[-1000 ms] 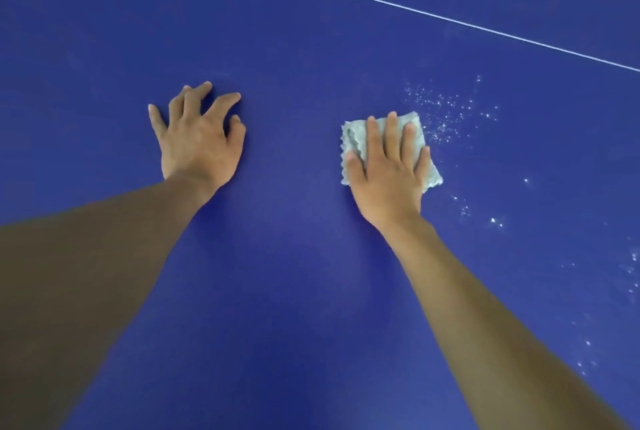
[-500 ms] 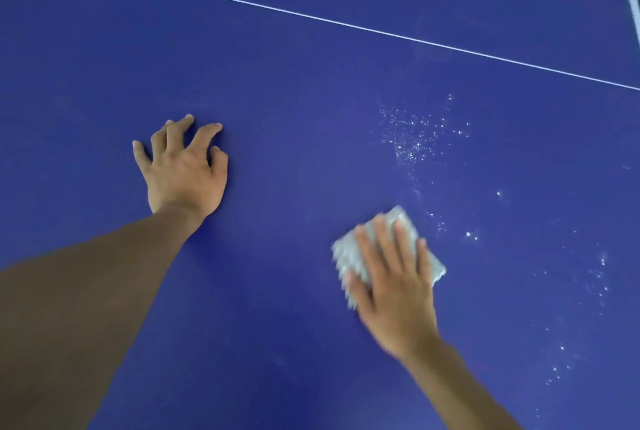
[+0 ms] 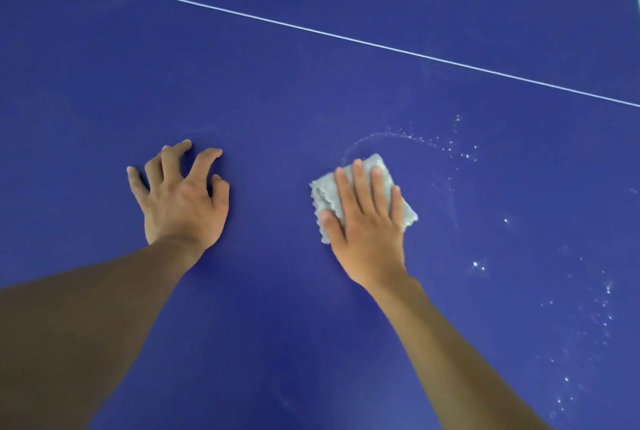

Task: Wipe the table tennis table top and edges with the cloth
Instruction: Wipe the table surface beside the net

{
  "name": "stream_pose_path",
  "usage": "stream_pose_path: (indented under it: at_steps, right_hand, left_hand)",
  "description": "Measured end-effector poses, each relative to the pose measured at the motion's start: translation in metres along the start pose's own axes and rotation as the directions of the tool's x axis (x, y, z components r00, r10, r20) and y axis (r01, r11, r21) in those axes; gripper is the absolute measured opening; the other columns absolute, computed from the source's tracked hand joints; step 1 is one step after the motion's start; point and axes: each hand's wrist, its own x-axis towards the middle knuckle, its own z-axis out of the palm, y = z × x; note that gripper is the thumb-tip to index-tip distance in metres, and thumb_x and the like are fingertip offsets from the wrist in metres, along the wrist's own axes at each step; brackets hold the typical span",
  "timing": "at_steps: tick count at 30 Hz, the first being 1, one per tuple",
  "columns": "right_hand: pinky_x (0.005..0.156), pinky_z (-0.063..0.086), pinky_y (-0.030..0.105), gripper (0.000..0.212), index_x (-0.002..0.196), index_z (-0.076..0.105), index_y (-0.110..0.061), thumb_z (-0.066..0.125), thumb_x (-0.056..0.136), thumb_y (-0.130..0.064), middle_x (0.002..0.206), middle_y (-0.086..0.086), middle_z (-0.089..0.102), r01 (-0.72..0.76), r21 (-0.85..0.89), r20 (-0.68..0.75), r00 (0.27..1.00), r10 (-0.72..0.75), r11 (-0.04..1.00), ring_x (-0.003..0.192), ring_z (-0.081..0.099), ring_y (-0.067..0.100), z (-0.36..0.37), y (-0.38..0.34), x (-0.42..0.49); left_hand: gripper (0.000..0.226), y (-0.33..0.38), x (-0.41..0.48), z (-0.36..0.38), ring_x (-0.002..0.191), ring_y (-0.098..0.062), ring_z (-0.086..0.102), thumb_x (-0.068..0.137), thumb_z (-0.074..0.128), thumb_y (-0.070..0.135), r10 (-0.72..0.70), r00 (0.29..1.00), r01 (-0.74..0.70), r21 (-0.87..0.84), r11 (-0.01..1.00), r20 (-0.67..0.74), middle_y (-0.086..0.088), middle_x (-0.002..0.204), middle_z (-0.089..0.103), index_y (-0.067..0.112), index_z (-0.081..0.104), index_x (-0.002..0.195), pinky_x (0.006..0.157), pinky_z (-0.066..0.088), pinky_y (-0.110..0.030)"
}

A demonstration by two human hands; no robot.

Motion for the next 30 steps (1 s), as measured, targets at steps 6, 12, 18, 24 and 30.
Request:
stream_pose_path:
  at_steps: [6, 12, 18, 24, 30]
  right_hand:
    - [0.126, 0.0, 0.062, 0.069, 0.168, 0.009, -0.024, 0.027, 0.108, -0.053, 0.176, 0.006, -0.003, -0.568, 0.09, -0.056, 0.817, 0.573, 0.818, 0.161, -0.006, 0.03, -0.028, 0.068, 0.079]
    - [0.126, -0.005, 0.061, 0.068, 0.168, 0.002, -0.024, 0.021, 0.11, -0.053, 0.175, 0.006, -0.009, -0.436, 0.065, -0.018, 0.899, 0.438, 0.897, 0.161, -0.011, 0.032, -0.024, 0.001, 0.157]
    - [0.128, 0.009, 0.056, 0.062, 0.165, 0.024, -0.024, 0.026, 0.109, -0.051, 0.175, 0.004, 0.014, 0.202, -0.039, 0.026, 0.979, -0.202, 0.979, 0.162, 0.005, 0.03, 0.007, -0.028, 0.037]
    - [0.126, 0.009, 0.061, 0.068, 0.167, 0.021, -0.023, 0.023, 0.106, -0.054, 0.175, 0.007, 0.011, -0.336, -0.029, -0.054, 0.941, 0.335, 0.941, 0.161, 0.007, 0.032, -0.024, 0.057, 0.088]
    - [0.126, -0.001, 0.063, 0.066, 0.168, 0.001, -0.025, 0.019, 0.11, -0.051, 0.175, 0.005, -0.008, -0.4, -0.004, -0.015, 0.916, 0.4, 0.916, 0.161, -0.01, 0.033, -0.025, 0.014, 0.159]
  left_hand:
    - [0.048, 0.001, 0.002, 0.0, 0.135, -0.043, 0.038, 0.095, 0.038, 0.035, -0.004, 1.0, 0.003, 0.017, 1.0, 0.031, -0.015, 0.153, 0.04, 0.029, 0.055, 0.14, 0.119, 0.013, -0.071]
    - [0.049, 0.001, 0.004, -0.002, 0.139, -0.043, 0.036, 0.095, 0.04, 0.033, -0.011, 0.998, 0.01, 0.006, 1.0, 0.065, -0.016, 0.154, 0.04, 0.027, 0.056, 0.14, 0.121, 0.009, -0.07]
    - [0.048, 0.0, 0.004, -0.003, 0.139, -0.044, 0.036, 0.095, 0.041, 0.034, -0.012, 0.996, 0.011, 0.009, 1.0, 0.084, -0.015, 0.153, 0.039, 0.027, 0.056, 0.14, 0.12, 0.01, -0.071]
    - [0.049, 0.001, 0.006, -0.002, 0.14, -0.043, 0.035, 0.094, 0.039, 0.034, -0.021, 0.995, 0.02, 0.014, 1.0, 0.101, -0.014, 0.155, 0.038, 0.027, 0.057, 0.14, 0.12, 0.009, -0.071]
    - [0.049, -0.001, 0.006, -0.001, 0.14, -0.044, 0.036, 0.094, 0.038, 0.035, -0.012, 0.996, 0.011, 0.015, 1.0, 0.093, -0.015, 0.153, 0.039, 0.028, 0.056, 0.139, 0.119, 0.011, -0.072]
